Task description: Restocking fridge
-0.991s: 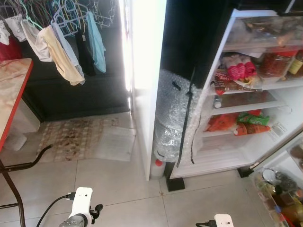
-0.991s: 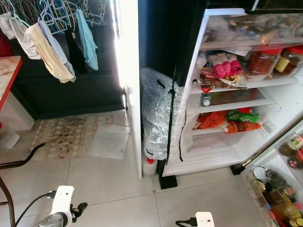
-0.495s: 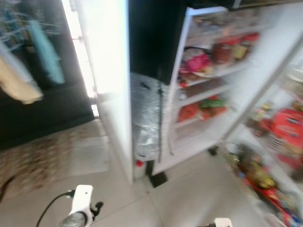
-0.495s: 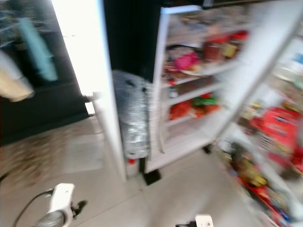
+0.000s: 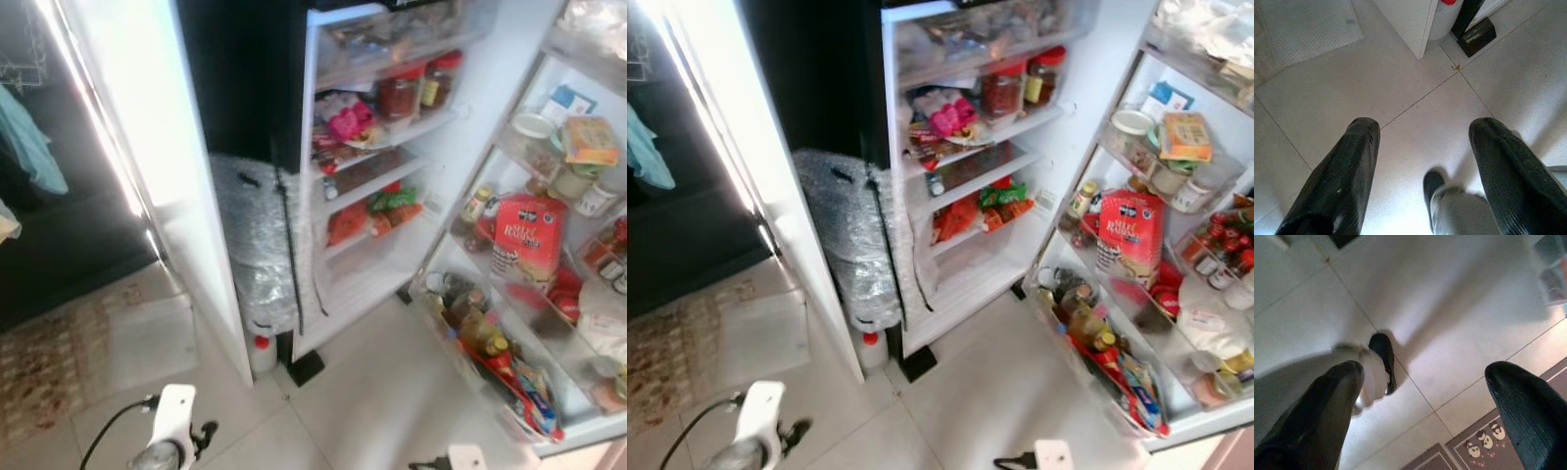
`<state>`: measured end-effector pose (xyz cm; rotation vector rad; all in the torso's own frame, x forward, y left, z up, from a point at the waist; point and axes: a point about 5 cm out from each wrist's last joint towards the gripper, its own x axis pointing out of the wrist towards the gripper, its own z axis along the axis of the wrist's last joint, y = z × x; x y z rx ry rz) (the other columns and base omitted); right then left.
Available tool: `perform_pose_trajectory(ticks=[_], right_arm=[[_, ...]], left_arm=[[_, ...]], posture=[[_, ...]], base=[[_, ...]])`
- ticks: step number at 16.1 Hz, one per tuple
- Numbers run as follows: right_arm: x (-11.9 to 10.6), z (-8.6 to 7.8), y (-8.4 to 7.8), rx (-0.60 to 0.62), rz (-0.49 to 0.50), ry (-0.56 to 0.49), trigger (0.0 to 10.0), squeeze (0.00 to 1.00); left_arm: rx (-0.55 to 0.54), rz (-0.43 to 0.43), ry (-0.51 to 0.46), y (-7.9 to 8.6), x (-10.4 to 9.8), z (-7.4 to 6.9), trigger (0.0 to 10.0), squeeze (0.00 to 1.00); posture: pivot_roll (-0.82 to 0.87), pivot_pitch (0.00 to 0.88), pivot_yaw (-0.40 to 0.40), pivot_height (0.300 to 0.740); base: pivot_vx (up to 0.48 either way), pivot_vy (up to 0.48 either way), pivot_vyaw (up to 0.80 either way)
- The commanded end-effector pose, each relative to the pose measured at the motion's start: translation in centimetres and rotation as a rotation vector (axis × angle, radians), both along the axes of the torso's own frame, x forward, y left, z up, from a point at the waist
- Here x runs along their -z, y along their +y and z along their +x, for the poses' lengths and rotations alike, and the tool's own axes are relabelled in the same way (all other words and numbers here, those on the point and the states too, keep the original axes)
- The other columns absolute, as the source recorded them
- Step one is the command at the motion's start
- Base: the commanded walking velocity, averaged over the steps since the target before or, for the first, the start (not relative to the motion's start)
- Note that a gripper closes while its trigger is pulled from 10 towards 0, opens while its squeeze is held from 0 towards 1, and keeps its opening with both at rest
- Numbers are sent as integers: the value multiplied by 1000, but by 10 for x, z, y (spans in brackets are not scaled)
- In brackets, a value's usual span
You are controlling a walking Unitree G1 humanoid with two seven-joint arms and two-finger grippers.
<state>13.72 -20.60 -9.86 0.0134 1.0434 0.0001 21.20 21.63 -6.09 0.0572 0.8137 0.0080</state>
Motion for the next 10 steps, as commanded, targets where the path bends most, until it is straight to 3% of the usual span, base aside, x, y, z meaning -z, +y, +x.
perform_pose_trajectory(ticks=[1, 5, 10], right_arm=[[4, -8, 4, 5, 12, 29, 10000, 0], [4, -8, 4, 5, 11, 28, 10000, 0], [3, -8, 3, 12, 3, 21, 10000, 0]], left_arm=[[9, 20, 38, 4, 4, -8, 10000, 0], [21, 20, 39, 4, 4, -8, 10000, 0], [34, 21, 38, 4, 4, -8, 10000, 0]], posture=[[-39, 68, -27, 740], [-40, 65, -28, 740], [-41, 61, -27, 740]], base=[[0, 0, -788], [0, 0, -786], [0, 0, 0]])
